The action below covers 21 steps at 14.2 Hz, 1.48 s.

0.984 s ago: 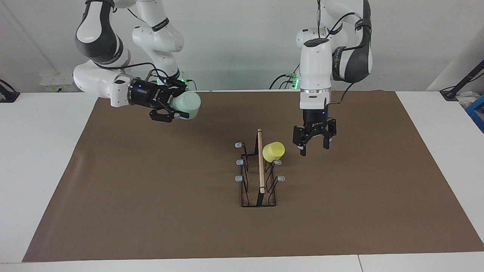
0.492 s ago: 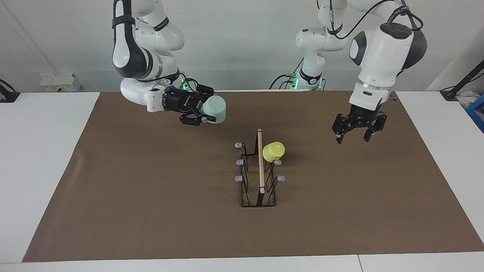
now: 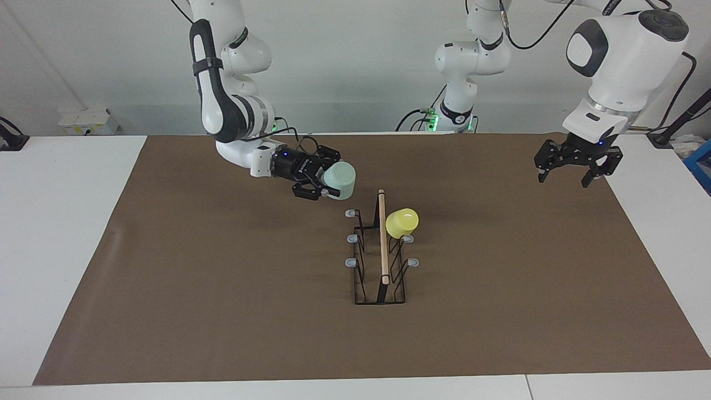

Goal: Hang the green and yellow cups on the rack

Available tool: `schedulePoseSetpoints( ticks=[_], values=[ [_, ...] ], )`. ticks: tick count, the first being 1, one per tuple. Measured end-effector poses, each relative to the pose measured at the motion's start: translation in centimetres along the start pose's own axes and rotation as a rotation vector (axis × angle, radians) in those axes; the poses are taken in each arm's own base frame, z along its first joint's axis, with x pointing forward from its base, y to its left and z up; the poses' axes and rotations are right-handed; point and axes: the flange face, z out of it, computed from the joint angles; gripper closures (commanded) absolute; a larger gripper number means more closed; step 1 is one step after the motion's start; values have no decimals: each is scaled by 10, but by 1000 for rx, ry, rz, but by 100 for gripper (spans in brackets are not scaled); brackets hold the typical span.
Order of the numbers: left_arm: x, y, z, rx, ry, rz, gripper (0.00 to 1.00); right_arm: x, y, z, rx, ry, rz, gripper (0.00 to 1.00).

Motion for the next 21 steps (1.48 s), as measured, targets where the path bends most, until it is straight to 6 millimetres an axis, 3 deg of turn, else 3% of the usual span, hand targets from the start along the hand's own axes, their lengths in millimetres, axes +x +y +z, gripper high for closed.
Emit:
schedulePoseSetpoints(
  ticks=[3, 4, 11, 16, 21],
  values=[
    [-7, -8, -3, -6, -25, 12, 0, -52, 1, 2, 27, 66, 4, 98],
    [-8, -8, -7, -7, -26, 15, 0, -61, 2, 2, 24, 67, 5, 98],
    [-28, 13, -49, -19, -33, 44, 0, -72, 2, 3, 12, 82, -31, 98],
    [-31, 14, -50, -25, -48, 45, 0, -77, 2, 14, -10, 109, -19, 97],
    [-28, 28, -50, -26, -58, 14, 0, -99, 3, 13, -21, 70, 7, 97]
  ],
)
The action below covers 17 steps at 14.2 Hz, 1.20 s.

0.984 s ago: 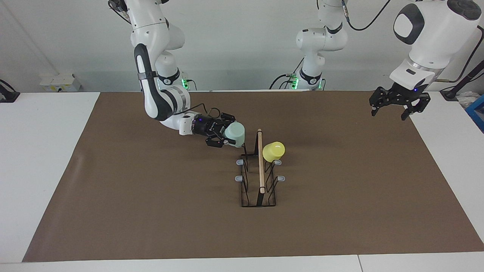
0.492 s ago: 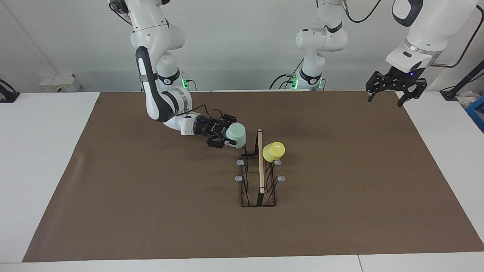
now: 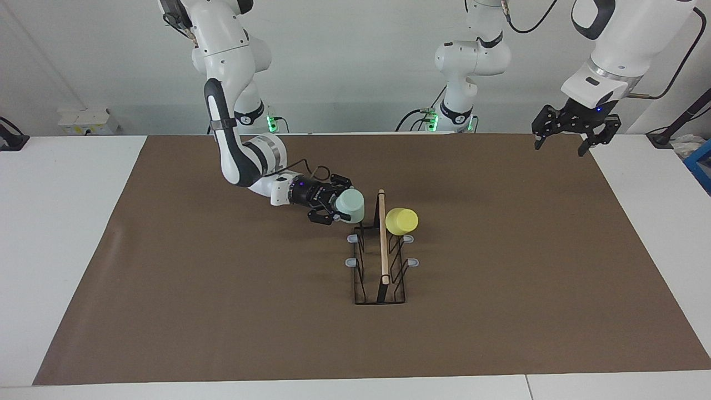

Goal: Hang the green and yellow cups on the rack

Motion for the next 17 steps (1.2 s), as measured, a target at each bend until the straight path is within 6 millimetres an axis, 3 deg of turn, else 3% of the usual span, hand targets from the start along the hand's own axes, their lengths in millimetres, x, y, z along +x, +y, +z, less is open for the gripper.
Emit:
schedulePoseSetpoints(
  ticks=[5, 9, 10, 11, 12, 17],
  values=[
    [2, 3, -5, 2, 9, -3, 0, -4, 0, -1, -7, -20, -6, 97],
    [2, 3, -7, 4, 14, -3, 0, -19, 0, -5, -12, -37, 10, 95],
    [2, 3, -6, 4, 13, -4, 0, -22, 0, -6, -13, -40, 15, 82],
    [2, 3, -6, 4, 13, -4, 0, -23, 0, -6, -14, -41, 16, 56],
    [2, 2, -6, 4, 13, -2, 0, -24, 0, -6, -14, -41, 17, 1],
    [0, -5, -3, 2, 5, 13, 0, -26, 5, -12, -26, -72, 12, 0]
  ],
)
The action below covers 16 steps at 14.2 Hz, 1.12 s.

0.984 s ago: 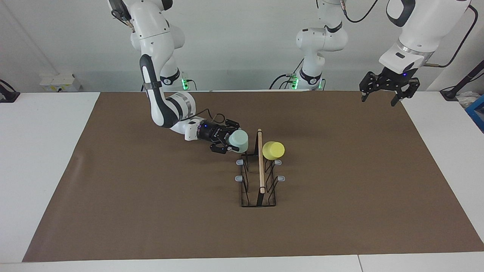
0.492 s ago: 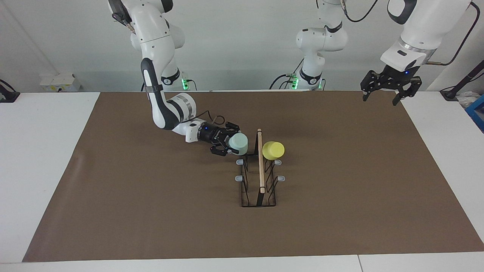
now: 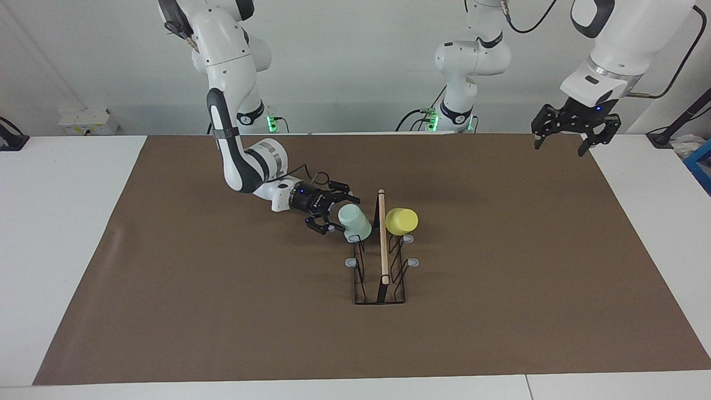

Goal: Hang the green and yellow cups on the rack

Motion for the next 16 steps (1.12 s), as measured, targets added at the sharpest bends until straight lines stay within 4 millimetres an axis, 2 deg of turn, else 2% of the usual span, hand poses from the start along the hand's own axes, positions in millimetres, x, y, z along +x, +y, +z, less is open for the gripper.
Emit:
schedulePoseSetpoints(
  ticks=[3, 8, 10, 13, 16],
  values=[
    [-1, -3, 0, 0, 0, -1, 0, -9, 7, -17, 62, -124, -31, 0],
    [1, -4, -4, 5, 9, 0, 0, -5, 66, -86, 139, -298, -148, 0],
    [6, -5, -6, 8, 15, 1, 0, 2, 85, -103, 180, -351, -207, 0],
    [12, -5, -4, 6, 5, 2, 0, 26, 115, -115, 222, -448, -332, 0],
    [12, -5, -5, 6, 4, 1, 0, 78, 133, -114, 229, -567, -437, 0]
  ],
)
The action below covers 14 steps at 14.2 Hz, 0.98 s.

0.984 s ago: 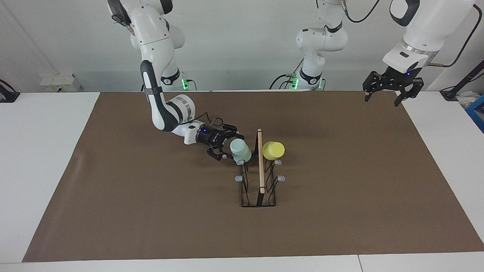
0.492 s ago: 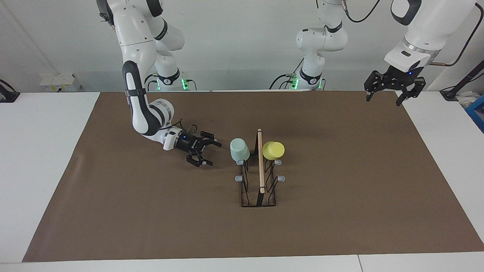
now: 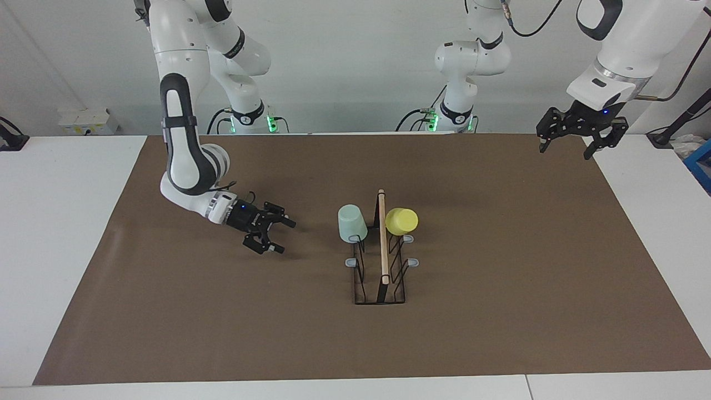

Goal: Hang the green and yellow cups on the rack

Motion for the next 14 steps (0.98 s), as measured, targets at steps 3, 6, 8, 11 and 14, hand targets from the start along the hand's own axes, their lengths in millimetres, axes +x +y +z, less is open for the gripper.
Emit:
schedulePoseSetpoints(
  ticks=[3, 6, 8, 11, 14],
  values=[
    [-2, 0, 2, -6, -21, -4, 0, 35, 23, -27, 76, -126, -24, 0],
    [-4, 1, 1, -8, -28, -26, 0, 45, 40, -46, 134, -251, -4, 0],
    [-5, 1, 1, -10, -33, -33, 0, 53, 46, -53, 161, -325, 19, 0],
    [-5, 1, 1, -10, -35, -76, 0, 91, 58, -67, 180, -479, 77, 0],
    [-6, 1, 1, -9, -37, -143, 0, 152, 57, -83, 168, -672, 207, 0]
  ],
)
